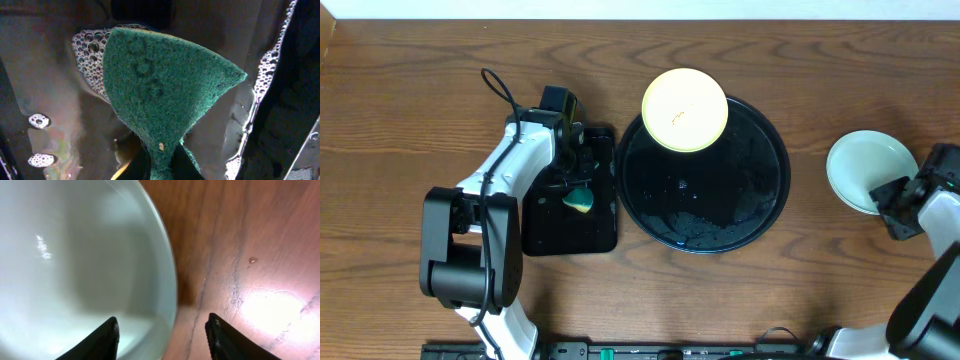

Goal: Clean dirty plates on tray and stack at the side
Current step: 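Stack pale green plate onto cleaned plate and release right gripper, then move right gripper to yellow plate rim in round tray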

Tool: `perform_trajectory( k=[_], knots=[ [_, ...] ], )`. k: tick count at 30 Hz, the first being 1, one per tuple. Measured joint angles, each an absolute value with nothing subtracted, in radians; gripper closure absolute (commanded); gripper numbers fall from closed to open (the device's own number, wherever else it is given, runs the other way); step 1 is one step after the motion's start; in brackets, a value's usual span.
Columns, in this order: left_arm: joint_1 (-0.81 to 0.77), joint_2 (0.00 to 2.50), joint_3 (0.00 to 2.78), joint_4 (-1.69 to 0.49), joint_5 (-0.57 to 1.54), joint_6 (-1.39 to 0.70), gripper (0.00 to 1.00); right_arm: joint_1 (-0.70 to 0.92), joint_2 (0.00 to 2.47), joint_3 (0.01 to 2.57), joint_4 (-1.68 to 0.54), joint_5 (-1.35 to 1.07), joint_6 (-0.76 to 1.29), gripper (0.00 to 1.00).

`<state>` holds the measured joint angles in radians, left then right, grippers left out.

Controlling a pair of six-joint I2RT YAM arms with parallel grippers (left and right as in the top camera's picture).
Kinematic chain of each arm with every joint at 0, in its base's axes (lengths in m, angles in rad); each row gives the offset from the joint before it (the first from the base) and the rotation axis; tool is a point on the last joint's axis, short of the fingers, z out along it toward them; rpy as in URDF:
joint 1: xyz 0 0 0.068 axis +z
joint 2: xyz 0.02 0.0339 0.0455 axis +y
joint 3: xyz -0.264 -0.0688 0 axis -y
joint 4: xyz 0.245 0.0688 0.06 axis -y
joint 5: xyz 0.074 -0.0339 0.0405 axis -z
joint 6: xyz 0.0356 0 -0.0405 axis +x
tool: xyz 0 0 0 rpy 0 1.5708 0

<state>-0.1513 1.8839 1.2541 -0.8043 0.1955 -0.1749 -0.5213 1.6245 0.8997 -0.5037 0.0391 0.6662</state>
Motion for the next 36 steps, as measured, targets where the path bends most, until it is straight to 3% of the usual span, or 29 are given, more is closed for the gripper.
perform_trajectory(
  k=[7, 13, 21, 23, 25, 28, 36],
  knots=[
    [-0.151, 1.884, 1.254, -0.805, 0.196, -0.175, 0.83, -0.476, 1.4, 0.899, -0.473, -0.114, 0.523, 0.43],
    [-0.151, 1.884, 1.254, -0.807, 0.197, -0.168, 0.48, -0.263, 1.358, 0.9, -0.473, -0.329, 0.306, 0.47],
    [-0.151, 1.884, 1.254, -0.816, 0.196, -0.159, 0.41, 0.038, 1.453, 0.9, -0.423, -0.359, 0.175, 0.49],
    [-0.151, 1.884, 1.254, -0.817, 0.196, -0.16, 0.41, 0.1, 1.502, 0.9, -0.405, -0.351, 0.167, 0.54],
    [-0.151, 1.884, 1.254, -0.818, 0.196, -0.16, 0.51, 0.152, 1.554, 0.9, -0.388, -0.336, 0.157, 0.56],
    [-0.151, 1.884, 1.254, -0.818, 0.196, -0.159, 0.92, 0.202, 1.623, 0.9, -0.37, -0.308, 0.156, 0.57],
    [-0.15, 1.883, 1.219, -0.778, 0.196, -0.157, 0.93, 0.251, 1.724, 0.899, -0.345, -0.268, 0.156, 0.57]
  ],
)
